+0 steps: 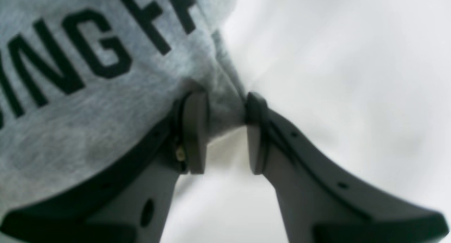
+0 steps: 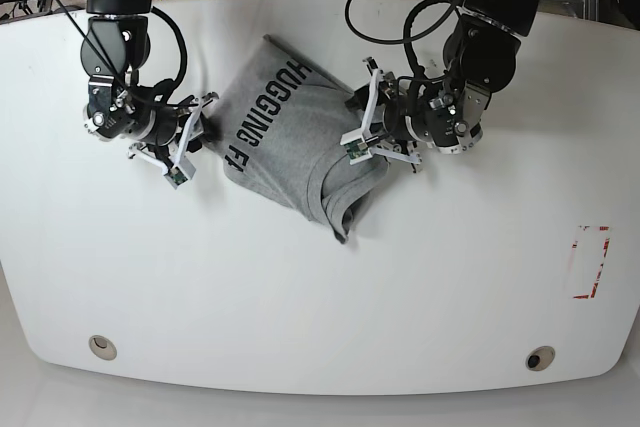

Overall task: Fold the T-shirt properly
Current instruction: 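Grasp the folded bundle with both grippers and straighten it, then carry the folded shirt with the left gripper to the table corner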

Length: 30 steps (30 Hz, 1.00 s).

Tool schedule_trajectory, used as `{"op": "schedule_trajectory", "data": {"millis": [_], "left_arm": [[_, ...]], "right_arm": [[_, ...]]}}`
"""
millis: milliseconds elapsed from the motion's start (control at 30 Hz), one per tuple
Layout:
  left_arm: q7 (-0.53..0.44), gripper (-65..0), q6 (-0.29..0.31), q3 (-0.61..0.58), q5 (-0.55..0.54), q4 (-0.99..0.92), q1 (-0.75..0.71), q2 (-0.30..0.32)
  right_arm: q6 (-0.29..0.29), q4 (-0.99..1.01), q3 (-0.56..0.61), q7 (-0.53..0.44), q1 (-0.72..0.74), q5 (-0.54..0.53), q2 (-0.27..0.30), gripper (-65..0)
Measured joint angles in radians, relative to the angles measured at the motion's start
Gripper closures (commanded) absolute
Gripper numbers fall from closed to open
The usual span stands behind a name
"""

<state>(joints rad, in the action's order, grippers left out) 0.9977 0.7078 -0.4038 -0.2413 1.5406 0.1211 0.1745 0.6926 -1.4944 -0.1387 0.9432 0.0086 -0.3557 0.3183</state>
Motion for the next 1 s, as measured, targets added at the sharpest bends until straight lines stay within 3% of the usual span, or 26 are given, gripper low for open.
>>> {"op": "schedule_trajectory", "data": {"millis": [167, 367, 667, 833, 1000], "left_arm": [[0.007, -26.0, -0.004, 0.028, 0.017, -0.013, 0.044, 0.047], [0.027, -26.0, -0.011, 0.103, 0.037, 0.019, 0.072, 0.064], [0.055, -26.1, -0.010, 0.202, 0.039, 0.161, 0.068, 0.040], [0.048, -26.2, -0.011, 0.230, 0.060, 0.215, 0.021, -0.023], [0.056, -26.2, -0.189, 0.226, 0.084, 0.224, -0.027, -0.101]], "right_arm": [[0.000, -0.111, 0.029, 0.004, -0.090, 0.002, -0.003, -17.3], [-0.002, -0.238, 0.176, 0.047, -0.143, 0.014, -0.047, -17.3], [-0.005, -0.293, 0.383, 0.074, -0.145, 0.017, -0.156, -17.3], [-0.039, -0.293, 0.415, 0.071, -0.139, 0.004, -0.177, -17.3], [-0.040, -0.326, 0.406, 0.077, -0.139, 0.012, -0.156, -17.3]]}}
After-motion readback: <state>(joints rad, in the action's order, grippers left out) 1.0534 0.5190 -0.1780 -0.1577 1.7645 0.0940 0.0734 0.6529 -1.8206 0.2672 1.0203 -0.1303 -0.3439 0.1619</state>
